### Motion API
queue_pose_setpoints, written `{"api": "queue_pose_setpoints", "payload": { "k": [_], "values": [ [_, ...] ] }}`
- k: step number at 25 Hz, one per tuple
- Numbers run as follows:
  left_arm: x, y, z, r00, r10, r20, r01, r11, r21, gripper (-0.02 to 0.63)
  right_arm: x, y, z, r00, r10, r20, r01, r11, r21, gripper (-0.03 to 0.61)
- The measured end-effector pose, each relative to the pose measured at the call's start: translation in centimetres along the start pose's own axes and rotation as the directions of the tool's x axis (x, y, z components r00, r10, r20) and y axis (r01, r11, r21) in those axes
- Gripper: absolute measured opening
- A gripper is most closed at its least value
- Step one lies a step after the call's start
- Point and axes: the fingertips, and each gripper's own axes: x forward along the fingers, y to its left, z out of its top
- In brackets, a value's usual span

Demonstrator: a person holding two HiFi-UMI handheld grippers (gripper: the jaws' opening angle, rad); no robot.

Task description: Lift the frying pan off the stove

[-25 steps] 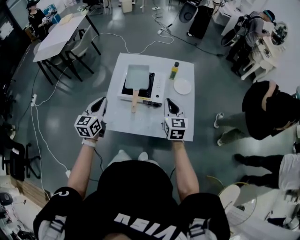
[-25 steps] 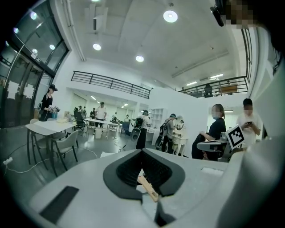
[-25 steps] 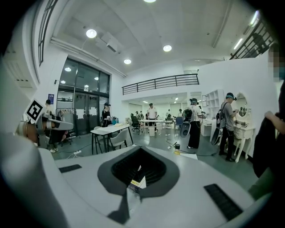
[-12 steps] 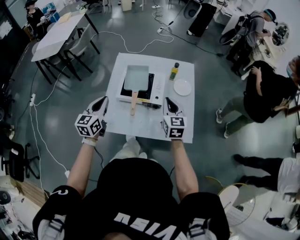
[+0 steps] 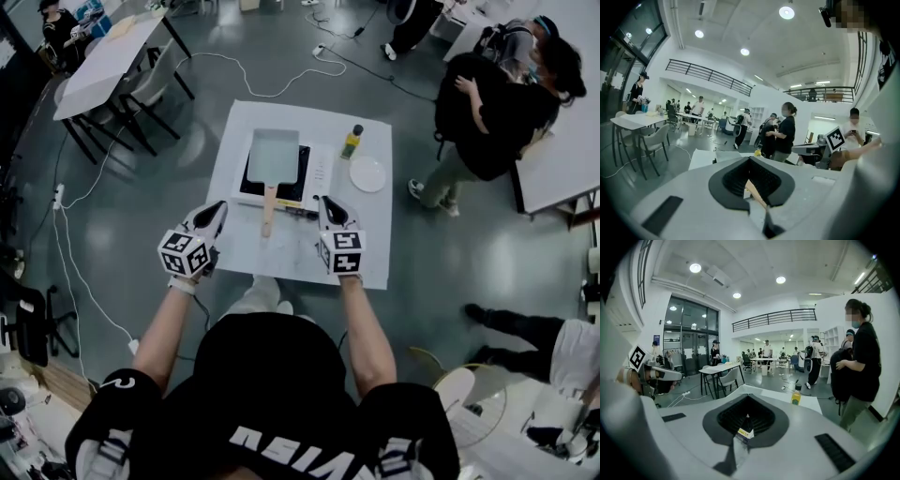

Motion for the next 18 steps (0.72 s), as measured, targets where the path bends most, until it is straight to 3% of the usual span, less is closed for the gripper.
{"api": "queue_pose_setpoints", "payload": {
  "k": [10, 18],
  "values": [
    [3.2, 1.1, -4.0, 0.991, -0.087, -0.098, 0.085, 0.996, -0.025, -0.002, 4.4, 1.9, -4.4, 0.992, 0.092, -0.085, -0.09, 0.995, 0.032, -0.004],
    [5.6, -0.1, -7.8, 0.961, -0.217, -0.173, 0.207, 0.976, -0.074, -0.002, 7.2, 3.6, -8.6, 0.966, 0.207, -0.152, -0.198, 0.978, 0.072, -0.003]
  ]
}}
